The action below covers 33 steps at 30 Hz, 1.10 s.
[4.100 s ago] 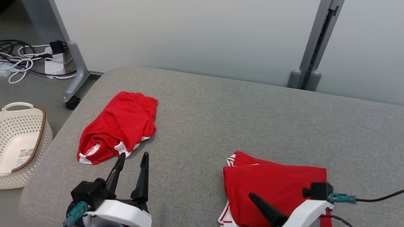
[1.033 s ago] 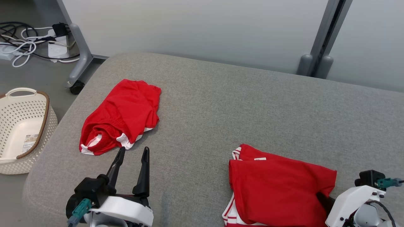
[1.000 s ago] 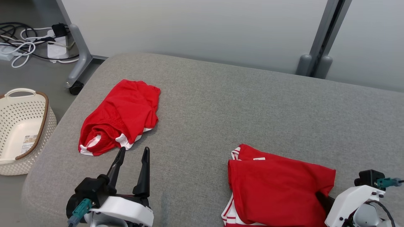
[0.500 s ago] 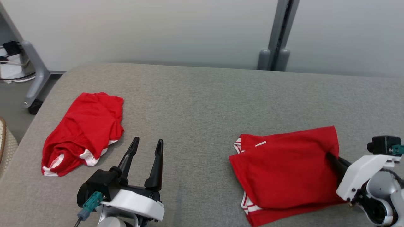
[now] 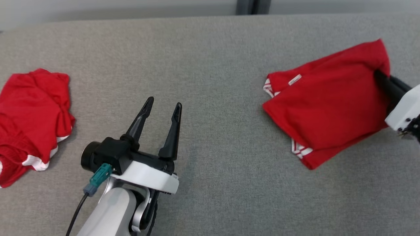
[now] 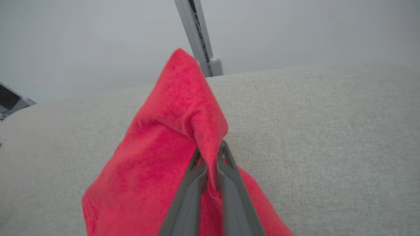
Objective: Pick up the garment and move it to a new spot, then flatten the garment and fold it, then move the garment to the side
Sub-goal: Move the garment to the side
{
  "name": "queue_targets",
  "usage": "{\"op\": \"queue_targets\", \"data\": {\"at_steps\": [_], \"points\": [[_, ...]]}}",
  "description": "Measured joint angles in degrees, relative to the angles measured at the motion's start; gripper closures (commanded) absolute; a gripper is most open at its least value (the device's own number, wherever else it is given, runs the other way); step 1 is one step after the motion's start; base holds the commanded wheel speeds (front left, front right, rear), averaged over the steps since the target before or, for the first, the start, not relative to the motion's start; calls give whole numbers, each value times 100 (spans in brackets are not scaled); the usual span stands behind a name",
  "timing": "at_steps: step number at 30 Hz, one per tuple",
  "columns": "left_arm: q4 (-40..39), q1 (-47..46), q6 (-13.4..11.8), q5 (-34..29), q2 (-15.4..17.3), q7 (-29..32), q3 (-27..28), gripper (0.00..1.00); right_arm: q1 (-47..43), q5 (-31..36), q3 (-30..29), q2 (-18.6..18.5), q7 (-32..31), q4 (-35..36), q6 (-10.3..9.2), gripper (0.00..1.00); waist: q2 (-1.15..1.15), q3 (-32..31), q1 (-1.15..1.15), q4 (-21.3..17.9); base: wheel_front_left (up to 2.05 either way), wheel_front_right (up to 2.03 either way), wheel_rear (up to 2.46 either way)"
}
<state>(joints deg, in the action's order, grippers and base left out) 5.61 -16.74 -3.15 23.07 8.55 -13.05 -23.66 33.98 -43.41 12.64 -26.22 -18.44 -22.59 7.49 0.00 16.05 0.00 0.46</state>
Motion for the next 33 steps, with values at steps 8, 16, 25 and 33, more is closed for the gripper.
{"op": "queue_targets", "data": {"at_steps": [8,16,25,33], "points": [[-164,-337,-46,-129,81,68,-11,0,887,-90,-248,-598,407,-771,-1,100,0,870,0,-276,0,0,0],[-299,-396,-80,-148,141,121,-16,0,1395,64,-626,-702,746,-1612,-1,100,0,1246,0,-472,0,0,0],[-441,-473,-129,-182,176,176,-60,0,1888,513,-667,-635,1027,-2350,0,0,0,1391,0,-479,0,0,0],[-321,-428,-143,-97,142,76,-47,0,2071,1058,-713,-653,1540,-2776,0,0,0,1109,0,-343,0,0,0]]}}
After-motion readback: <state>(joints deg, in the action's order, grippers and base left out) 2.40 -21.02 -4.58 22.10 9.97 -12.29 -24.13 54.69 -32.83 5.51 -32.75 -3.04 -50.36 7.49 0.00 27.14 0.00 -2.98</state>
